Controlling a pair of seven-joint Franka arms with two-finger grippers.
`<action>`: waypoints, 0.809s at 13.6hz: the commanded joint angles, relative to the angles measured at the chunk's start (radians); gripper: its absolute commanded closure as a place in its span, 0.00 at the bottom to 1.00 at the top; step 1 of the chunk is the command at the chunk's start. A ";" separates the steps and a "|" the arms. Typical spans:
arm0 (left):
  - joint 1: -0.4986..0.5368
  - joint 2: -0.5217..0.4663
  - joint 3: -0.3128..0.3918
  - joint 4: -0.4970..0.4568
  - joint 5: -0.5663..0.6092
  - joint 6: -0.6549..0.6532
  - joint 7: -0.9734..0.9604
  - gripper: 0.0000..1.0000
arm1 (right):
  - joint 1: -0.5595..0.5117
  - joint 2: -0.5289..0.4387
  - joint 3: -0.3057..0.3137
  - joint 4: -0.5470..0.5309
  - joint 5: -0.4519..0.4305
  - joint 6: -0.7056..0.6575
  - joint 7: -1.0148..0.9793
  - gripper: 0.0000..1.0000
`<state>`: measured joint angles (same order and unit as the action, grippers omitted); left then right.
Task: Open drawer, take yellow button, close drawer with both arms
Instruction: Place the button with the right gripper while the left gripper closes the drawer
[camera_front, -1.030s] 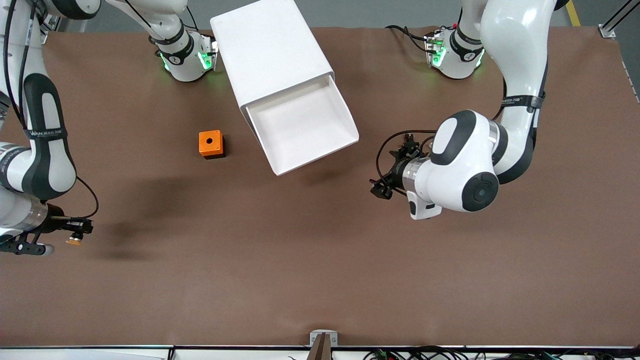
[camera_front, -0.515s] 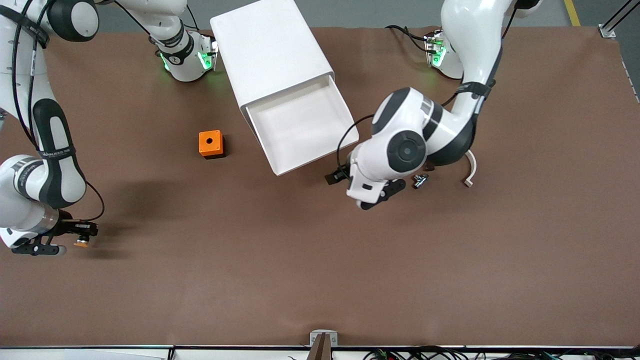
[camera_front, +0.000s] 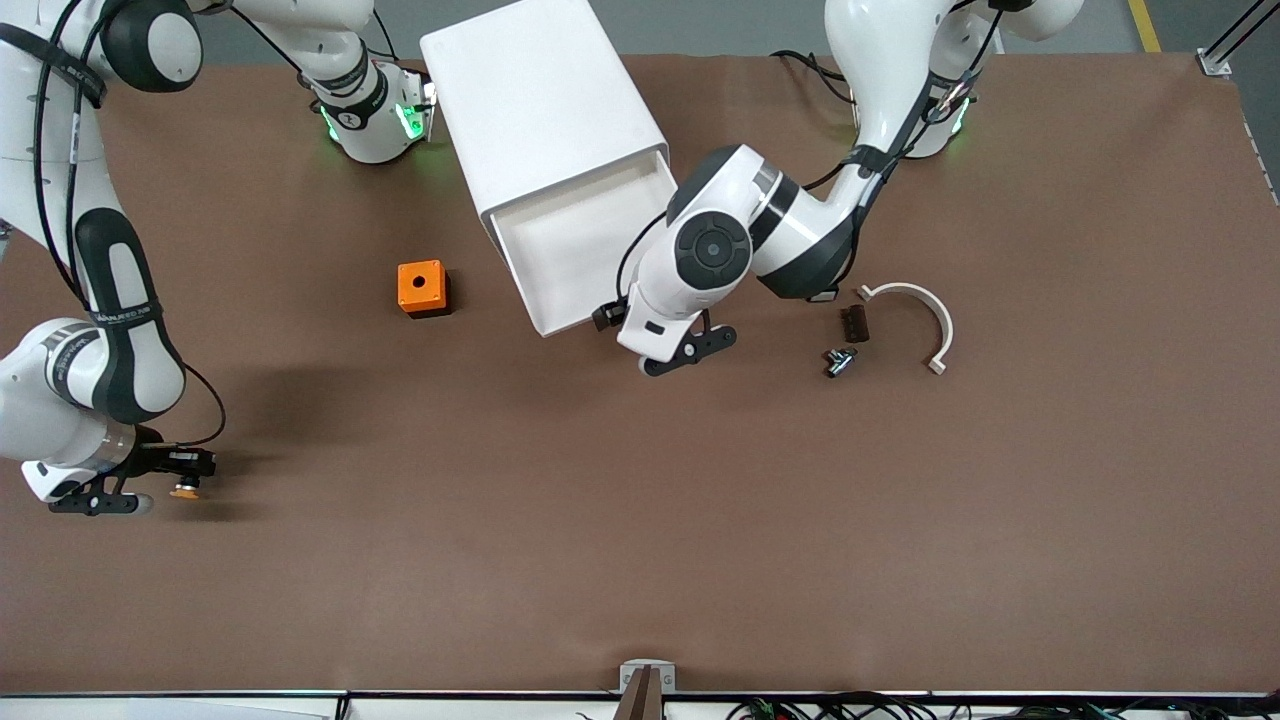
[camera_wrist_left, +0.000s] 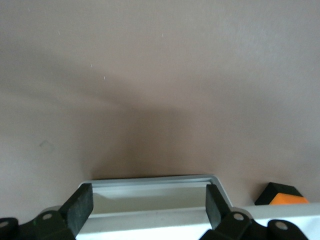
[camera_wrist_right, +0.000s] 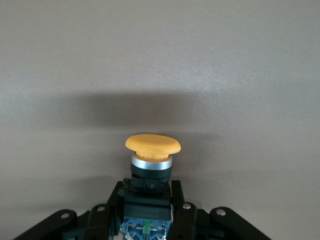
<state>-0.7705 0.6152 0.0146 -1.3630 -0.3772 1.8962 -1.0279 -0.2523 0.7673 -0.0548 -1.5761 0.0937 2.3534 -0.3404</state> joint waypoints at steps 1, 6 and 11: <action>-0.030 -0.025 0.001 -0.028 0.017 0.011 -0.052 0.01 | -0.015 0.021 0.018 0.033 0.015 0.000 -0.016 0.01; -0.122 -0.014 -0.013 -0.033 0.017 0.006 -0.138 0.01 | 0.001 0.001 0.018 0.077 0.018 -0.061 -0.011 0.00; -0.210 -0.011 -0.016 -0.041 0.011 0.001 -0.217 0.01 | 0.091 -0.121 0.012 0.123 0.001 -0.322 0.210 0.00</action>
<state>-0.9545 0.6155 0.0036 -1.3914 -0.3758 1.8959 -1.1992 -0.1950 0.7185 -0.0370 -1.4449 0.0984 2.1140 -0.2129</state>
